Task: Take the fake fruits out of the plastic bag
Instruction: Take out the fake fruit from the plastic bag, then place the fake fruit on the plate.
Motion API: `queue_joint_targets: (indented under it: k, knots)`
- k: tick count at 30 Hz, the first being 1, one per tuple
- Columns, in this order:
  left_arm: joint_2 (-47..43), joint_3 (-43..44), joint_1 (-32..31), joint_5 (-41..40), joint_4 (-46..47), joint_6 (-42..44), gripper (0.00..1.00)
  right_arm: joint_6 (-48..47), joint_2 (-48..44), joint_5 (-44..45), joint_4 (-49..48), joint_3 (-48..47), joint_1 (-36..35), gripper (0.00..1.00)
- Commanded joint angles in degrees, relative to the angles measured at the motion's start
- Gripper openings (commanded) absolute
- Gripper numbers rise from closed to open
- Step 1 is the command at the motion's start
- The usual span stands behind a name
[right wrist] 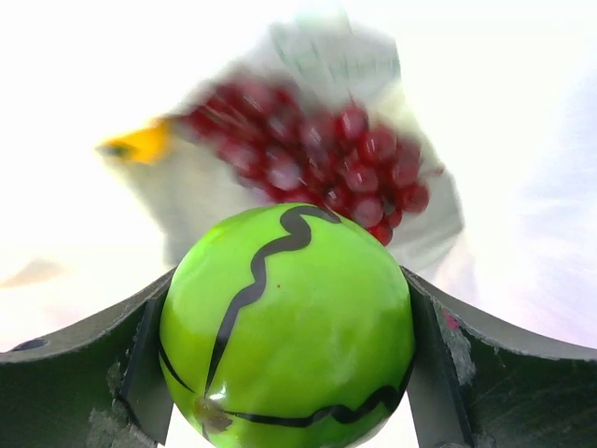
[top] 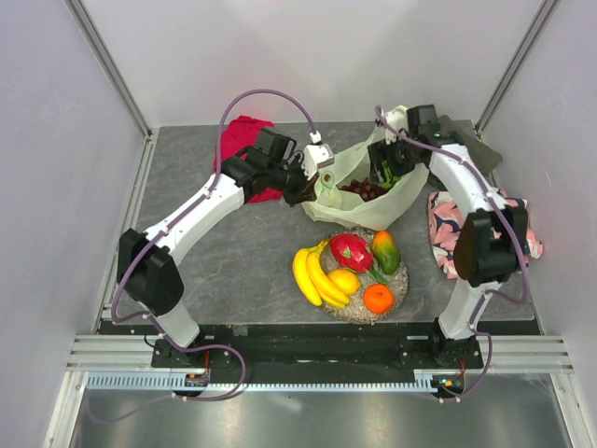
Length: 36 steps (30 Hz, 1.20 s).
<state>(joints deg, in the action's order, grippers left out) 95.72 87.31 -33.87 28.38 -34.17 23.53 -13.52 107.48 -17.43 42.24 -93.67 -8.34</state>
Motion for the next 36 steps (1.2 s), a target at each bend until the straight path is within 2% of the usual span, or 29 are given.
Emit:
queue_joint_targets:
  k: [1, 3, 6, 10, 12, 15, 19, 26, 28, 33, 36]
  knots:
    - [2.27, 4.36, -0.15, -2.19, 1.13, 1.35, 0.01, -2.12, -11.59, -13.49, 0.03, -6.79, -0.01, 0.57]
    - [3.24, 5.58, -0.06, -2.37, 1.48, 0.21, 0.01, -3.09, -13.08, -16.39, 3.37, -7.32, 0.08, 0.57]
    - [4.12, 6.73, -0.06, -2.28, 2.18, -1.99, 0.02, -8.17, -17.21, -20.1, 6.97, -3.2, -0.01, 0.59]
    - [4.56, 7.53, -0.15, -1.75, 2.62, -3.4, 0.01, -24.66, -23.26, -19.23, 18.64, 2.16, -0.01, 0.58]
    - [4.3, 7.7, -0.06, -1.66, 2.8, -3.49, 0.02, -29.0, -26.34, -17.12, 24.02, 7.25, -0.01, 0.59]
    - [3.86, 7.26, -0.06, -1.84, 3.32, -3.93, 0.02, -30.87, -34.24, -15.35, 23.33, 15.34, -0.01, 0.64]
    - [3.77, 7.17, -0.06, -0.87, 3.41, -5.16, 0.02, -29.54, -35.32, -17.81, 22.97, 19.66, -0.19, 0.63]
    - [2.45, 5.69, -0.15, -0.87, 3.59, -5.78, 0.02, -48.34, -41.2, -11.05, 28.07, 28.01, -1.59, 0.64]
    - [2.1, 5.33, -0.06, -0.96, 3.59, -5.78, 0.02, -50.38, -42.79, -9.91, 27.9, 28.1, -1.94, 0.64]
    - [0.87, 3.92, -0.06, -1.92, 3.5, -5.34, 0.02, -48.53, -46.73, -11.21, 26.84, 24.06, -1.86, 0.67]
    - [0.69, 3.4, -0.06, -2.1, 3.5, -5.07, 0.02, -54.14, -48.33, -12.19, 32.45, 25.36, -5.09, 0.68]
